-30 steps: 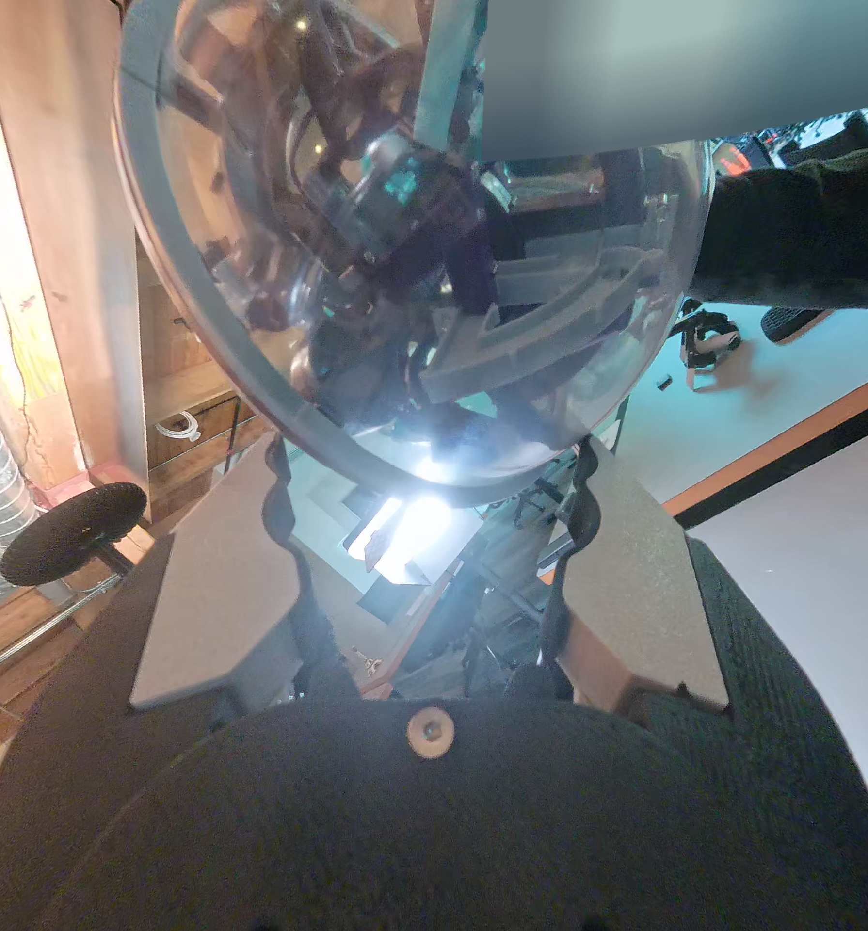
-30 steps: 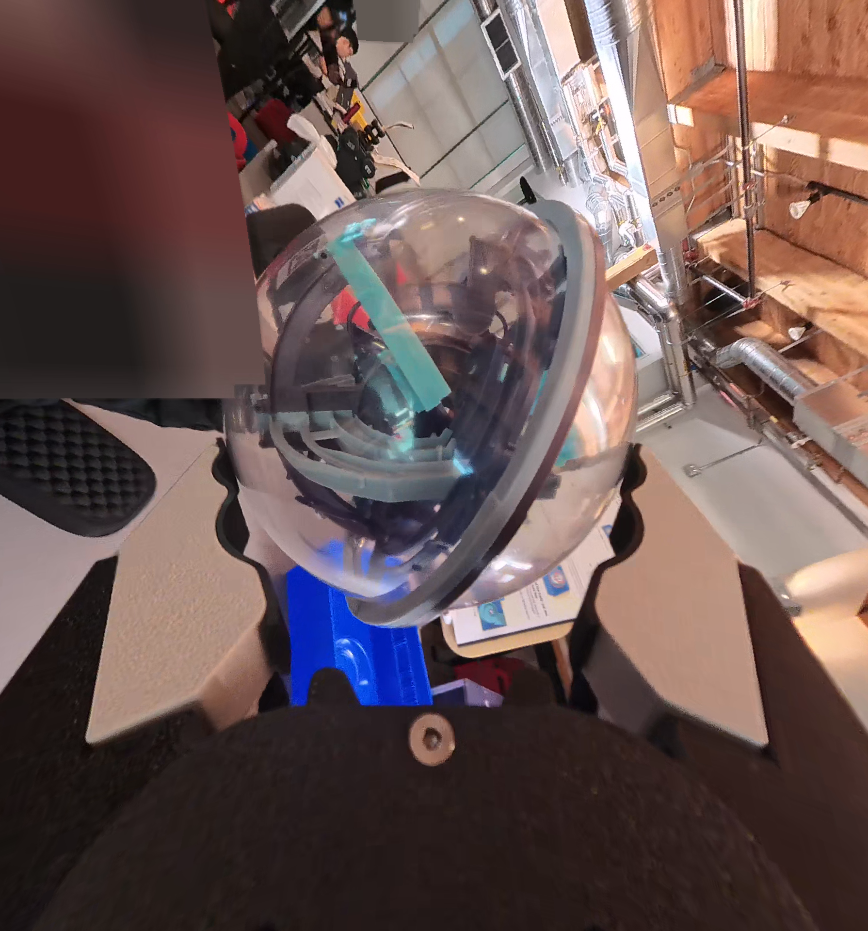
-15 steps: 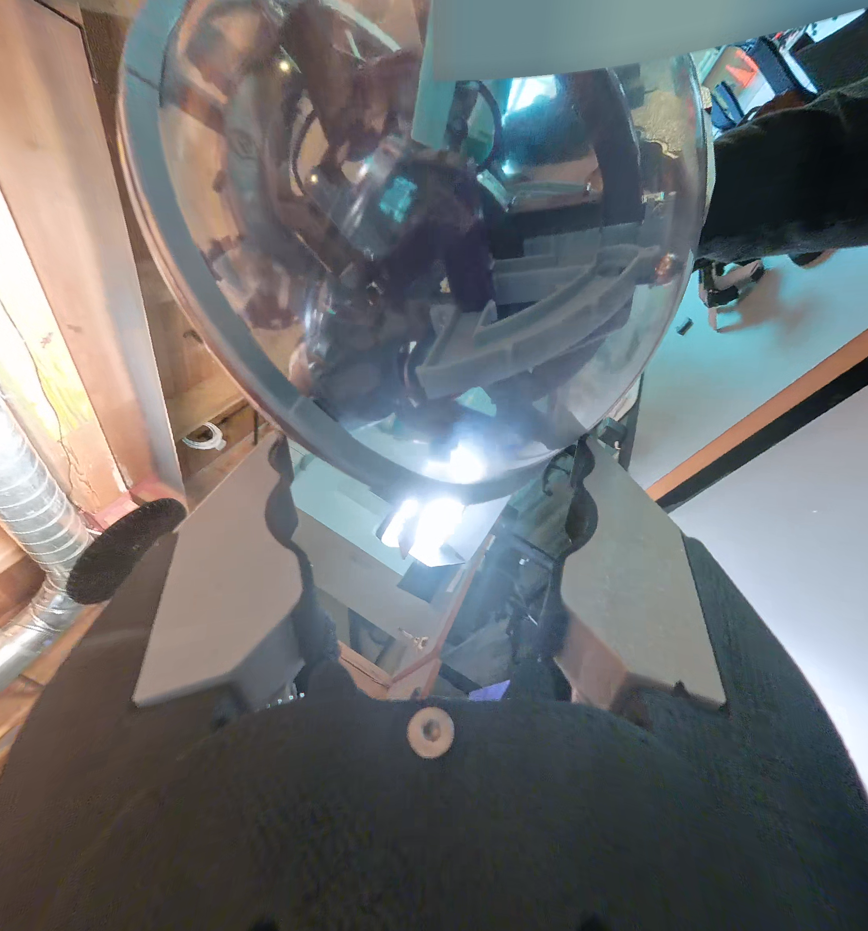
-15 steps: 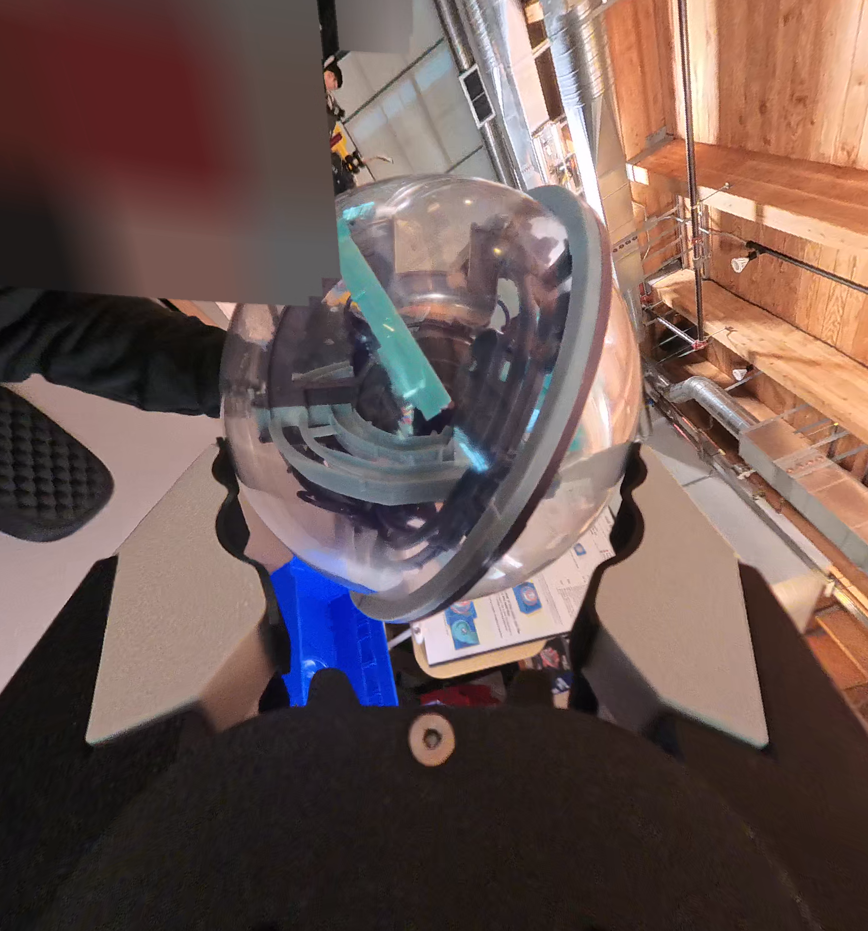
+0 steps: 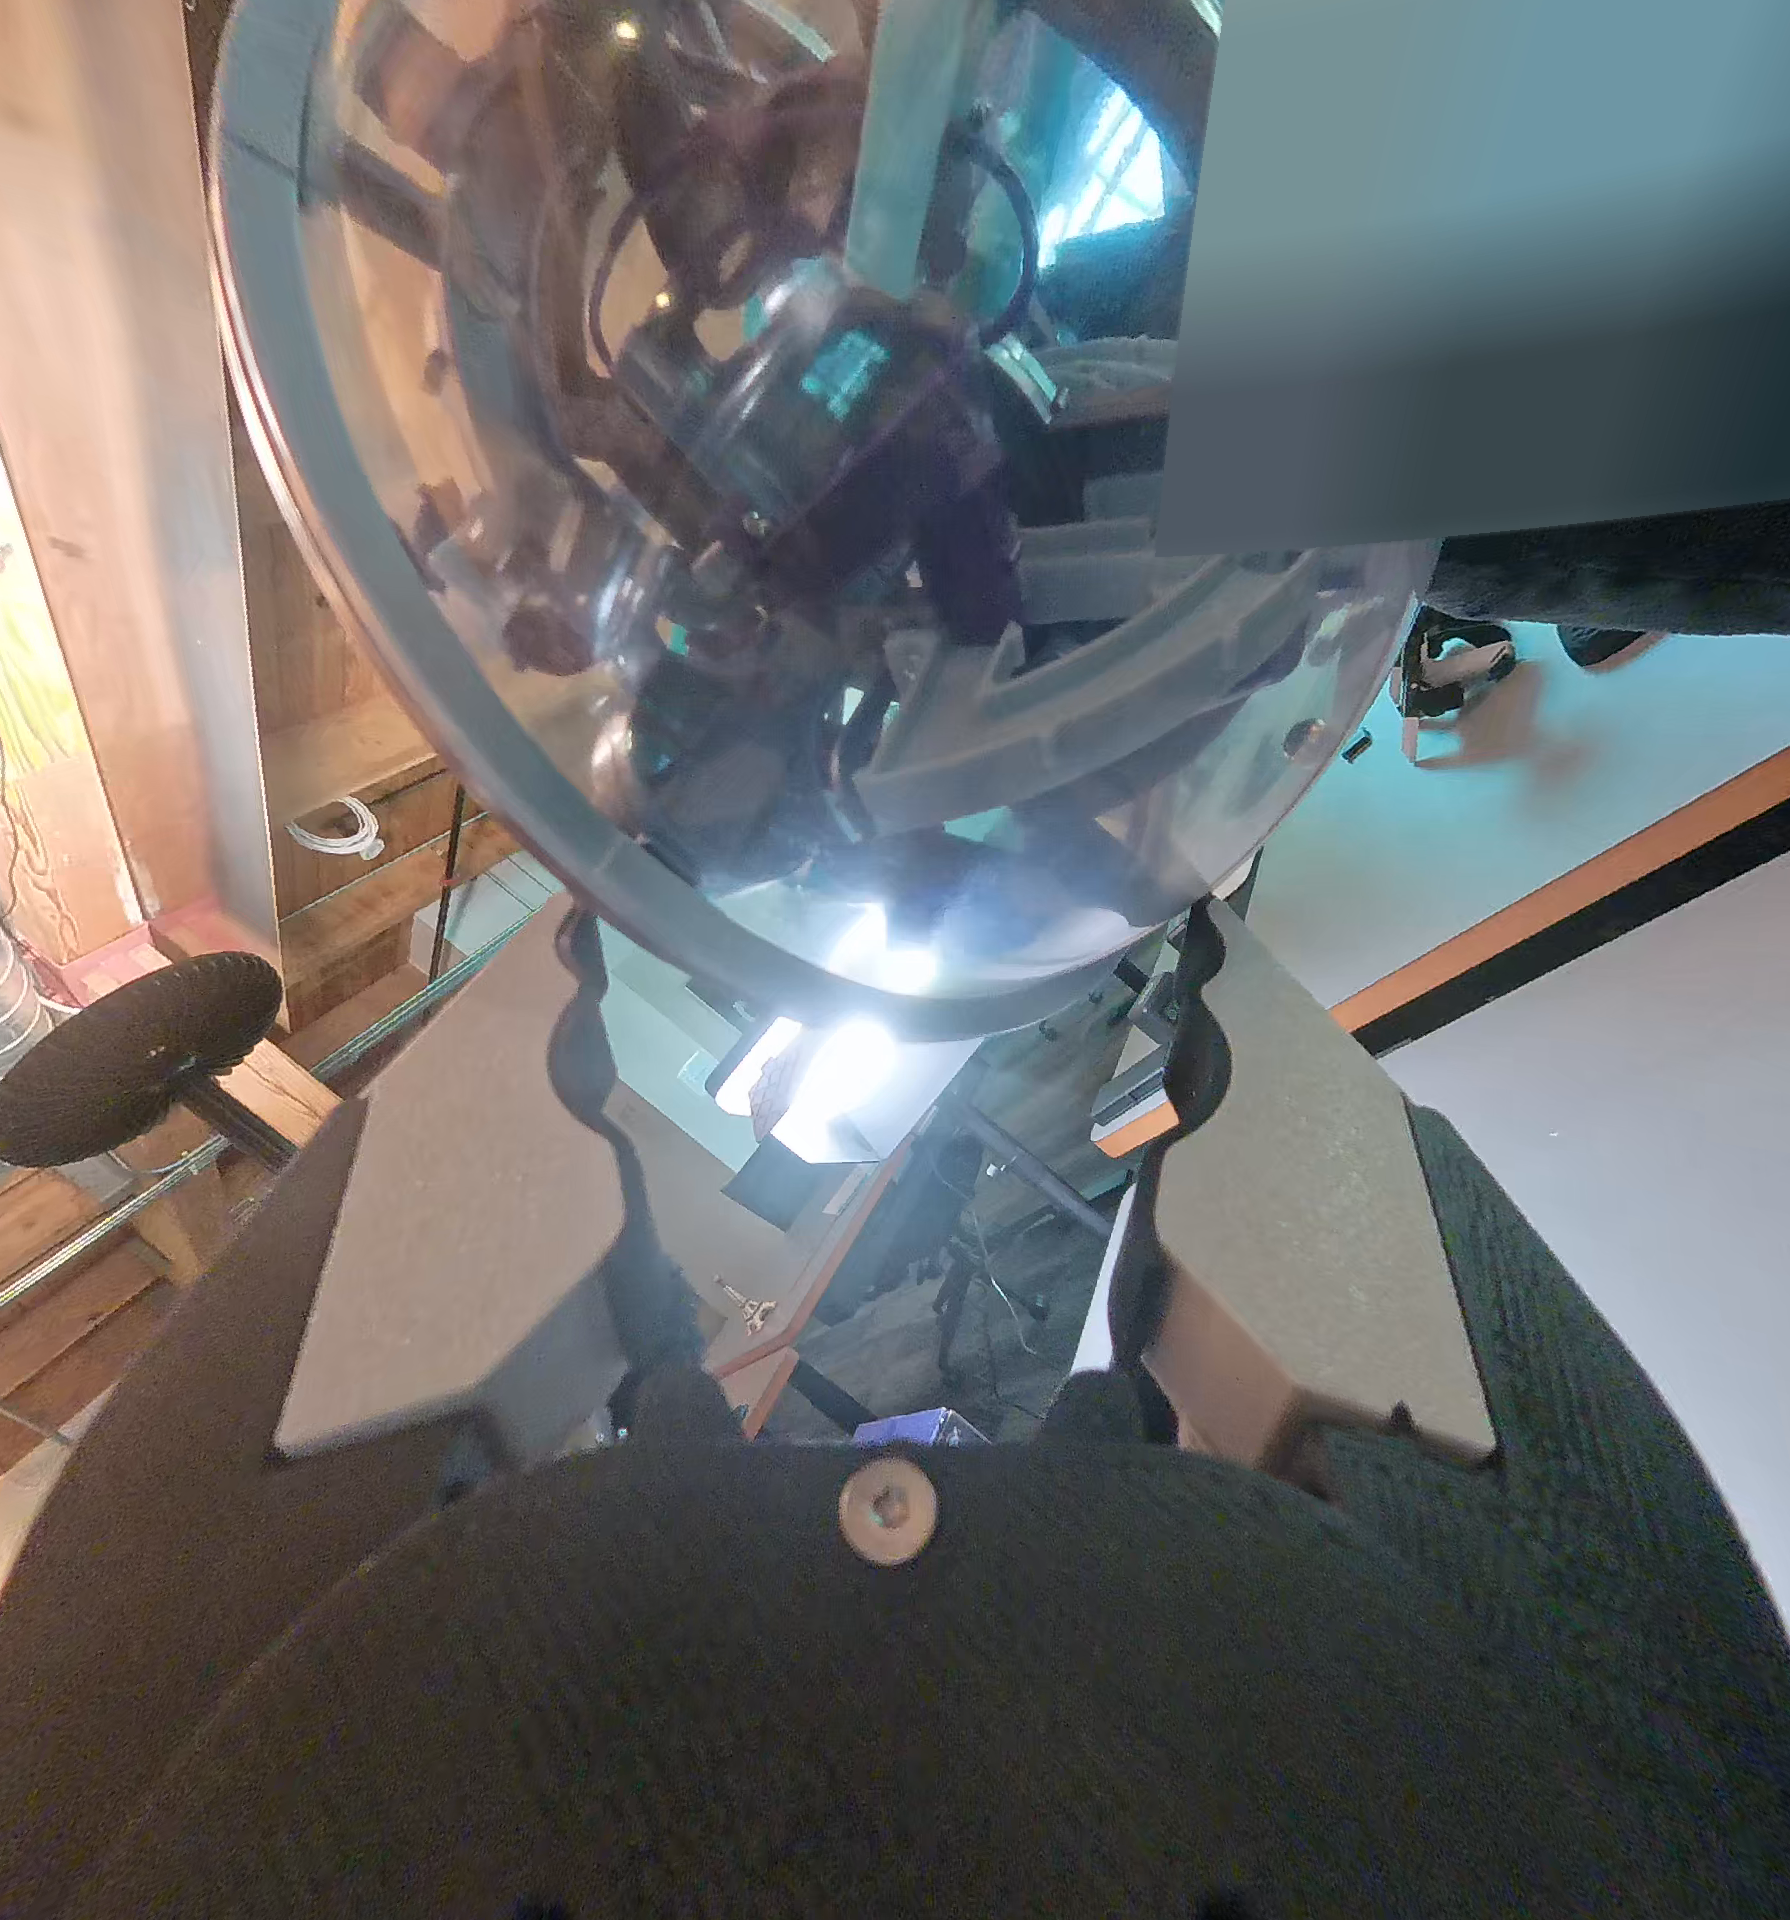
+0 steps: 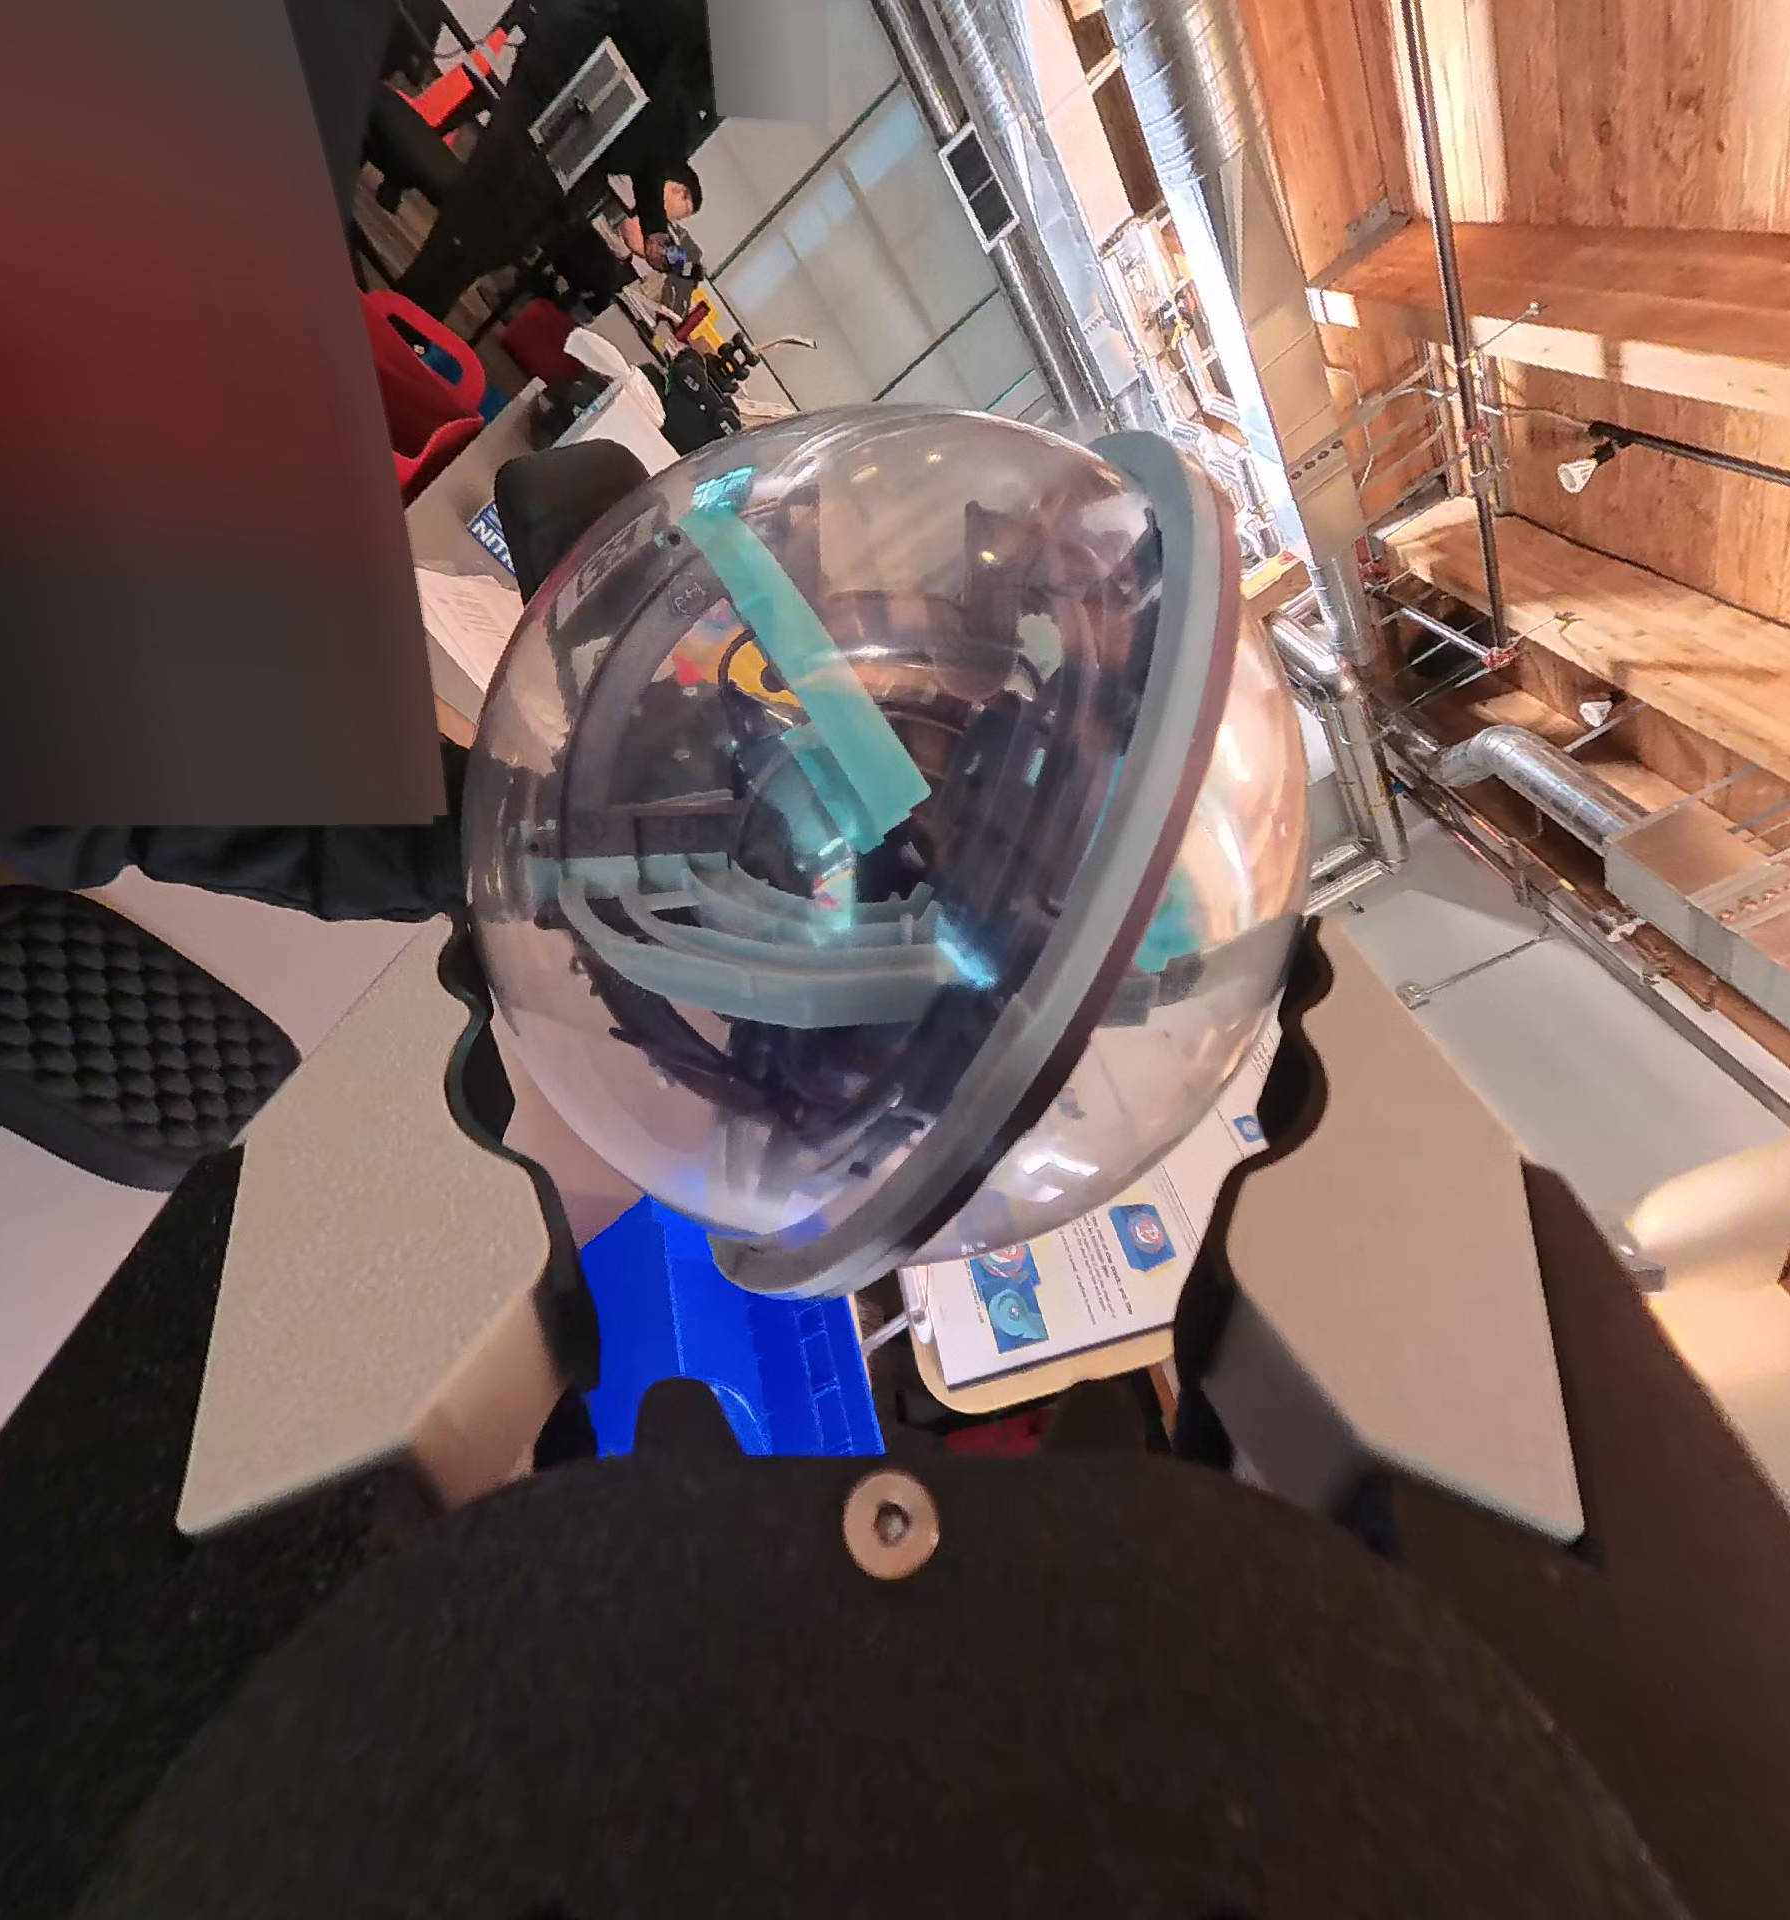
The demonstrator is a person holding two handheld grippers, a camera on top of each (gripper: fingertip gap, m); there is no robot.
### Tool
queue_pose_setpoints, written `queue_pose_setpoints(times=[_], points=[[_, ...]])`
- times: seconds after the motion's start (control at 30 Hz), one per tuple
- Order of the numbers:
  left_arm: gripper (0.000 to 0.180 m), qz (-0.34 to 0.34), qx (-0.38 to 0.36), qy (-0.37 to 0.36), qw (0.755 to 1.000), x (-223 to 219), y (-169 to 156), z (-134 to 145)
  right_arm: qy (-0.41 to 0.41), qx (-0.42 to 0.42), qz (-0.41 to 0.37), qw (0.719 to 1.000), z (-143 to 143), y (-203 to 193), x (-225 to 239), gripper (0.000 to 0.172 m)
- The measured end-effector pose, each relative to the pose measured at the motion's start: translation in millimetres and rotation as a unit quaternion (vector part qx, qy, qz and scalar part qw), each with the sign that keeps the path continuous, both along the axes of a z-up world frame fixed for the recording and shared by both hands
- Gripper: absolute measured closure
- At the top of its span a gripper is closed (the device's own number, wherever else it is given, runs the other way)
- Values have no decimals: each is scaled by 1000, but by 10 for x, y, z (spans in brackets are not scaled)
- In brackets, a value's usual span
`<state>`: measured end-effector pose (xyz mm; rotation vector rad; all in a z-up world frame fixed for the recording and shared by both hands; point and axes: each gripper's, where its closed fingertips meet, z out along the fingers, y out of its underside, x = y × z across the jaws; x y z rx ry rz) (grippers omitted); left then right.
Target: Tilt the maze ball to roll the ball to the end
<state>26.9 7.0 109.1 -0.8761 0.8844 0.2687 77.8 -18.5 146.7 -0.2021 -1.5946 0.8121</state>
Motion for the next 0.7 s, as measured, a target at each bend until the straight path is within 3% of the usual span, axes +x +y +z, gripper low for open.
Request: queue_pose_setpoints(times=[0.4, 0.7], points=[[72, -13, -51, -35, 998, 9, -36, -92, -34, -71, 6, 997, -39, 32, -29, 27], [72, -37, -136, -95, 985, -30, 16, -409, -101, -187, 0, 977, -318, 220, -134, 26]])
